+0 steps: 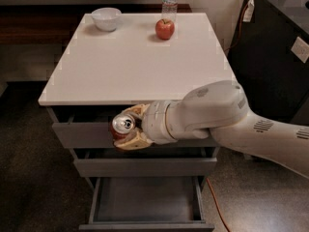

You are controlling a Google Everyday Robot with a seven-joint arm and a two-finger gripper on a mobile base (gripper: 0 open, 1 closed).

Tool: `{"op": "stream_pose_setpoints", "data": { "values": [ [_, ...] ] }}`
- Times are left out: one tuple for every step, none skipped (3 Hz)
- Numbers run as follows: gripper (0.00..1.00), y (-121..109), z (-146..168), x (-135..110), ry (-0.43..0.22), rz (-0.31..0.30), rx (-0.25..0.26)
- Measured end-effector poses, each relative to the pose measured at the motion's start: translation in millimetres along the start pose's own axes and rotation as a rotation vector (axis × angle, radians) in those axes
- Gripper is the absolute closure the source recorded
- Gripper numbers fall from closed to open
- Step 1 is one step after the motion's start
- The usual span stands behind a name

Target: Pick coke can from bottom drawer and place on counter

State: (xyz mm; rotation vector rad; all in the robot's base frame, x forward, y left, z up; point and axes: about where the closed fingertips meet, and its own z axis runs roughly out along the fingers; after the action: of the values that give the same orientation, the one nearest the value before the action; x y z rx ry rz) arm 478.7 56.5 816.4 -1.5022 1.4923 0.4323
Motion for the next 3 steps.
{"op": "stream_pose_setpoints", "data": {
  "values": [
    [1.00, -30, -20, 3, -0.025, 0.028, 0.033],
    [1.00, -50, -34, -7, -0.047, 0.025, 0.050],
    [1.00, -65, -47, -22, -0.049, 0.007, 0.057]
  ]
}}
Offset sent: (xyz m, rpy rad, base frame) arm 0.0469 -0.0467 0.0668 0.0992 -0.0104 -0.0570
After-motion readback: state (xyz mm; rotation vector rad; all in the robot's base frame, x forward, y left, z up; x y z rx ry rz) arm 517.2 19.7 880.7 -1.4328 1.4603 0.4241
